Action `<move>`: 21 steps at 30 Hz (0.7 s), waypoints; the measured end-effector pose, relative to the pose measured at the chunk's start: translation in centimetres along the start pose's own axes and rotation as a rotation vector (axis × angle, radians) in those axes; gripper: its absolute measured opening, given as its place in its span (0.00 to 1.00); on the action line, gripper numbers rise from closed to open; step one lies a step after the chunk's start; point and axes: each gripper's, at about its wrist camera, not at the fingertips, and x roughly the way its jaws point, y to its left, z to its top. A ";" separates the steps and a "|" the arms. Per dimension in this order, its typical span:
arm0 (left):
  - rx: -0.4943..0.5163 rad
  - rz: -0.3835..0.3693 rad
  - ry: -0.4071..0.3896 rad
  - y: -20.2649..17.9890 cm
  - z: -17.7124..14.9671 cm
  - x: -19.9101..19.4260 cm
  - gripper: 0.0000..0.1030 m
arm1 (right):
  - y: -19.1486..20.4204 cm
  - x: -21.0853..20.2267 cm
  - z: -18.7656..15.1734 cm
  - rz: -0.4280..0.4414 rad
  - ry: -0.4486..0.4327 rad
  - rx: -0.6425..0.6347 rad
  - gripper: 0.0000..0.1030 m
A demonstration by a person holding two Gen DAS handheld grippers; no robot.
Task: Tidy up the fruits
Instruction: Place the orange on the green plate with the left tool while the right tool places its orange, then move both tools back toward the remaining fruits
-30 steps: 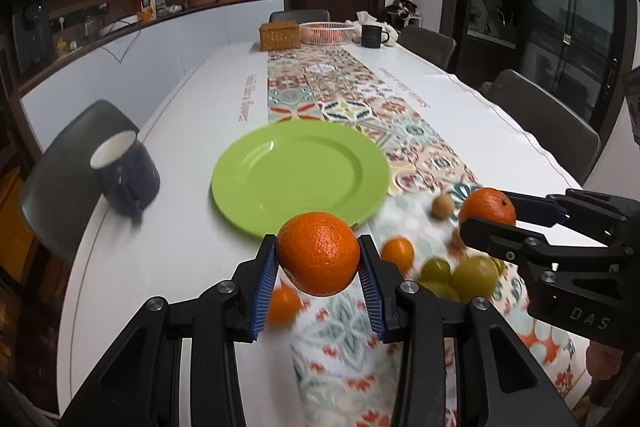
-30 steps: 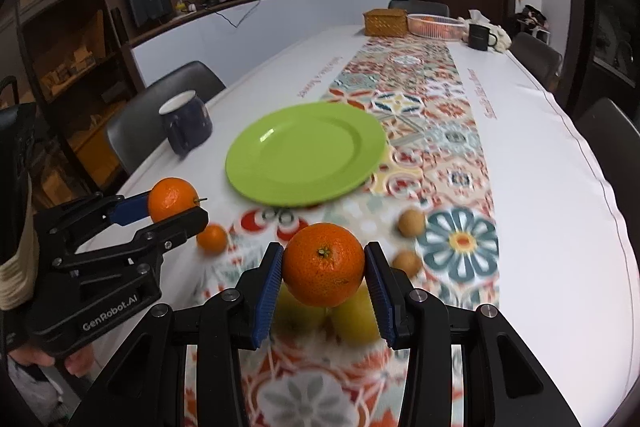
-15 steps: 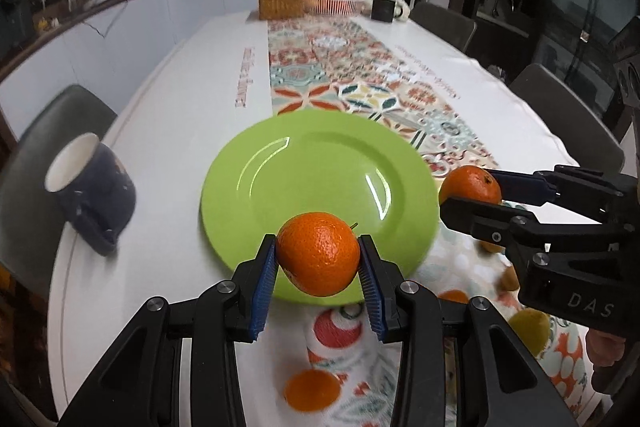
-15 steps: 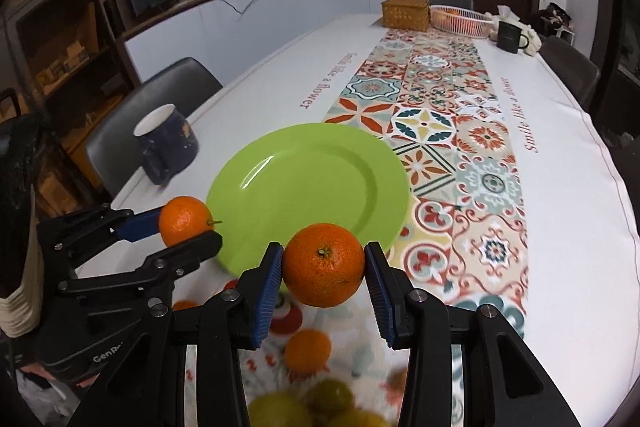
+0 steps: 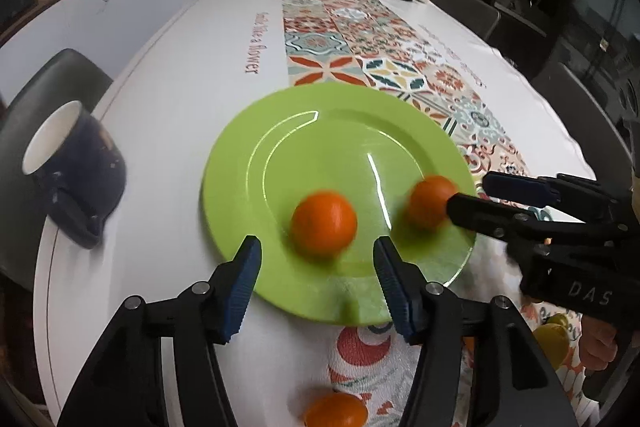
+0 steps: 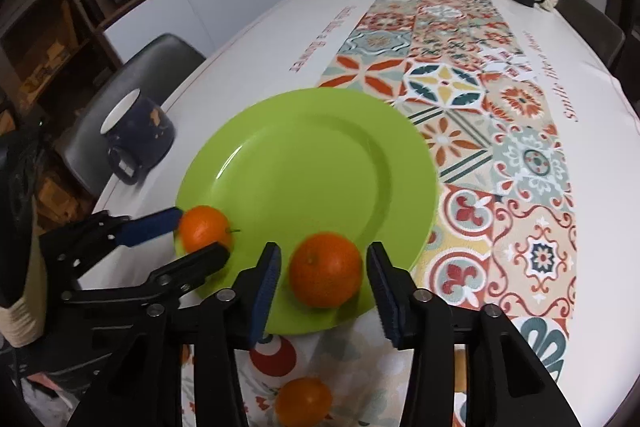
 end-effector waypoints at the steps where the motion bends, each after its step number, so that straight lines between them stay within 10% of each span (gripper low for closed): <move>1: -0.006 0.009 -0.007 0.0 -0.2 -0.5 0.56 | 0.0 -0.5 -0.1 -0.009 -0.013 -0.003 0.49; 21: 0.033 0.043 -0.194 -5.9 -4.1 -10.9 0.67 | -0.9 -12.1 -5.2 -0.055 -0.244 -0.011 0.60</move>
